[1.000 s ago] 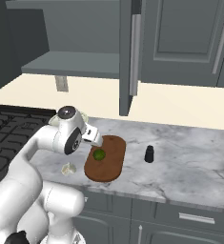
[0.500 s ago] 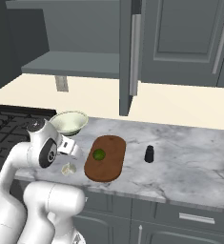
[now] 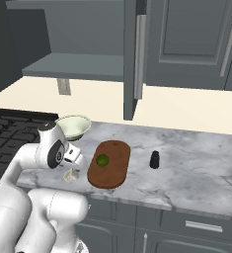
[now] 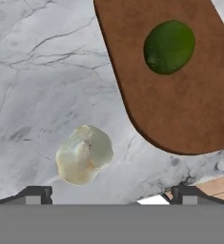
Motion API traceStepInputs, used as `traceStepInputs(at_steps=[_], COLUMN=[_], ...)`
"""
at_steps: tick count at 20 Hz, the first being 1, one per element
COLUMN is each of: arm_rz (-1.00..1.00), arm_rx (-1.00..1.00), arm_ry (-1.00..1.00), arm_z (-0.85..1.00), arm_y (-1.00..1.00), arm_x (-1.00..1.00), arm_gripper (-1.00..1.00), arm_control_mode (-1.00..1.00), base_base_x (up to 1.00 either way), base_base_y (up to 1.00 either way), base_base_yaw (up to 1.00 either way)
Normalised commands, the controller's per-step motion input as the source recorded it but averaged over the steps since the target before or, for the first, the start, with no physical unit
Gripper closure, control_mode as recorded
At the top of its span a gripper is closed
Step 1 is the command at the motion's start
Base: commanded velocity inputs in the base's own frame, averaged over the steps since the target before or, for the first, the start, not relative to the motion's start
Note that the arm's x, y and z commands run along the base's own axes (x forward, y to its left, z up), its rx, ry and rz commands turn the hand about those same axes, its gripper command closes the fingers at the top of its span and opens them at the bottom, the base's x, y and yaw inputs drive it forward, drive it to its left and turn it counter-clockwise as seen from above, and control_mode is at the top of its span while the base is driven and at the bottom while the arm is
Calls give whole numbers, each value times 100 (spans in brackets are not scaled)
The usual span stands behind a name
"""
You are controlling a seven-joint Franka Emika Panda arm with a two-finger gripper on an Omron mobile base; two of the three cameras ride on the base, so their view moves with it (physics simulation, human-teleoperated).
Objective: Open the cabinet. Place the bowl and condiment on the counter. Then place the lime and garlic on the cutting board.
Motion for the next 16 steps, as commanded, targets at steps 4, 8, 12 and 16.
traceStepInputs(at_steps=[4,8,12,16], arm_rz=[0,0,0,0], arm_rx=[3,0,0,0], arm_ry=[12,5,0,0], arm_z=[-47,-47,-50,-51], arm_y=[7,6,0,0], arm_x=[3,16,26,4], arm_gripper=[-100,-100,-100,-100], arm_control_mode=[-100,-100,-100,-100], base_base_x=[0,0,0,0], base_base_y=[0,0,0,0], base_base_yaw=[0,0,0,0])
